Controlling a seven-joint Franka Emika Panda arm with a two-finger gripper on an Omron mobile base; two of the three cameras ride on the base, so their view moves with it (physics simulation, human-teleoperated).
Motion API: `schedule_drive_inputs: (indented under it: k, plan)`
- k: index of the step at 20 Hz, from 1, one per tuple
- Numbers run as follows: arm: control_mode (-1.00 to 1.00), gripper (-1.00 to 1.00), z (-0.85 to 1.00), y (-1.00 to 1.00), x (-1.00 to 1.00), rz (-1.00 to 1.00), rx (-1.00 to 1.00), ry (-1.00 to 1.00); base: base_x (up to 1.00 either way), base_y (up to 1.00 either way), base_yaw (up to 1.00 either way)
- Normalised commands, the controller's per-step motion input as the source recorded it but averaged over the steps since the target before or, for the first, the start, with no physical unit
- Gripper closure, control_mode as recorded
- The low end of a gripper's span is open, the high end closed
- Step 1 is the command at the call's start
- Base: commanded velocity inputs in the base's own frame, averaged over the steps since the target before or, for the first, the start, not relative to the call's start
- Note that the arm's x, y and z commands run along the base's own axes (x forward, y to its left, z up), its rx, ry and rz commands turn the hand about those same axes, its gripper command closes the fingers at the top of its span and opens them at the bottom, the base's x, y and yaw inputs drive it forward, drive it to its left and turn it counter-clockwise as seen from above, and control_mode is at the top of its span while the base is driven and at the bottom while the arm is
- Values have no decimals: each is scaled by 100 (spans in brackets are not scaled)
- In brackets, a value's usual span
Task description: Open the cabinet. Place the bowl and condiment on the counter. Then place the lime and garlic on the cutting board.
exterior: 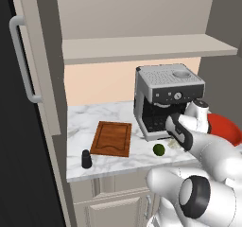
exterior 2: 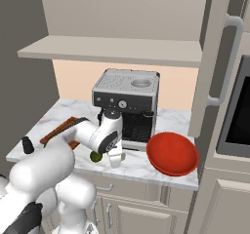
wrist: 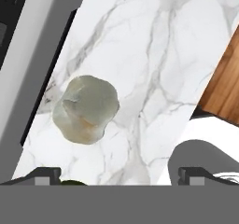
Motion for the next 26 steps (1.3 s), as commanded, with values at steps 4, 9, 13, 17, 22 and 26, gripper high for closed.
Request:
schedule_drive_inputs:
  k: [4,9,13,17,22,26]
  plan:
    - [-100,-100,-14,-1,8,0,0,0,0,0,0]
    - [-100,-100,-12,-2,11,0,0,0,0,0,0]
    - [-100,-100,-10,-2,15,0,0,0,0,0,0]
    - [-100,-100,-9,-2,15,0,0,0,0,0,0]
    - [-100,-100,-12,-6,15,0,0,0,0,0,0]
    - [-100,-100,-10,-7,16,0,0,0,0,0,0]
